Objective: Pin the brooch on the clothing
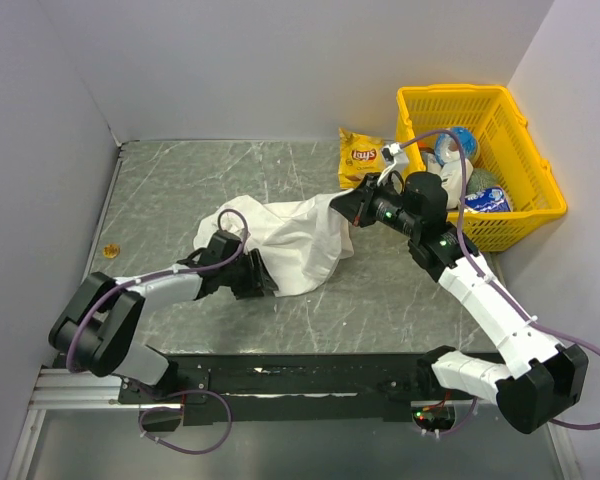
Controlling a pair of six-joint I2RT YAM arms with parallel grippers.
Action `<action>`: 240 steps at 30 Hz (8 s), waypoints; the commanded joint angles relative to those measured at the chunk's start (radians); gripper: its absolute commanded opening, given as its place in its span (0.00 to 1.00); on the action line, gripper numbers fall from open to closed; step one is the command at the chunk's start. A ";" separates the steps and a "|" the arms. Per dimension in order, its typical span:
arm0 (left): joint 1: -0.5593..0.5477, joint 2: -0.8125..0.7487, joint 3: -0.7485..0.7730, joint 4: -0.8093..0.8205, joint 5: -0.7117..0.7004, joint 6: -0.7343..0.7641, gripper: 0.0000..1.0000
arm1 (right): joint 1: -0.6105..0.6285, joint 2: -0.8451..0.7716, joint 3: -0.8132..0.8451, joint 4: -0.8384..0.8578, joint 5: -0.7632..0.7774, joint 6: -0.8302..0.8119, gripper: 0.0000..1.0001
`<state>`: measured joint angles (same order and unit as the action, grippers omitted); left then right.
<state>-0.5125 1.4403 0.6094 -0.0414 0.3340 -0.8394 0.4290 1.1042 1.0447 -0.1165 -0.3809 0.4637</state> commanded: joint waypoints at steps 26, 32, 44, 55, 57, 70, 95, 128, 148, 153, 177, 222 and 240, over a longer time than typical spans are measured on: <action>0.123 -0.402 0.858 -0.356 -0.190 0.218 0.01 | -0.019 -0.139 0.311 -0.149 0.004 -0.069 0.00; 0.123 -0.351 1.196 -0.495 -0.199 0.275 0.01 | -0.018 -0.199 0.423 -0.144 -0.050 -0.063 0.00; 0.123 -0.353 1.400 -0.568 -0.197 0.283 0.01 | -0.019 -0.296 0.503 -0.129 -0.121 -0.063 0.00; 0.137 -0.230 1.376 -0.575 -0.323 0.312 0.01 | -0.018 -0.075 0.488 -0.126 -0.082 -0.095 0.00; 0.178 -0.193 1.356 -0.559 -0.311 0.303 0.01 | -0.022 0.003 0.500 -0.118 -0.076 -0.105 0.00; 0.503 0.271 1.689 -0.433 -0.037 0.204 0.01 | -0.151 0.639 1.038 -0.012 -0.271 0.033 0.00; 0.554 -0.397 0.572 -0.038 -0.076 0.197 0.01 | -0.170 0.298 0.242 0.366 -0.400 -0.002 0.00; 0.488 -0.862 0.150 -0.986 -0.116 0.140 0.01 | 0.043 -0.216 -0.710 -0.144 -0.329 0.082 0.00; 0.482 -0.819 0.260 -0.926 -0.205 0.169 0.96 | 0.050 -0.396 -0.549 -0.388 -0.153 0.027 1.00; 0.482 -0.651 0.300 -0.712 -0.210 0.157 0.98 | 0.050 -0.241 -0.384 -0.321 -0.044 -0.045 1.00; 0.413 0.589 1.110 -0.350 -0.312 0.264 0.01 | 0.036 0.701 0.396 -0.144 0.089 -0.120 1.00; 0.482 1.105 1.725 -0.526 -0.342 0.424 0.04 | -0.067 1.037 0.778 -0.305 0.330 -0.220 0.93; 0.347 0.491 0.966 -0.413 -0.331 0.419 0.01 | -0.052 1.041 0.818 -0.282 0.275 -0.252 0.82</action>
<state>-0.1425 2.0552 1.7008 -0.4225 0.0437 -0.4267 0.3630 2.2349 1.9247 -0.4290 -0.0875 0.2146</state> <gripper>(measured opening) 0.020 0.818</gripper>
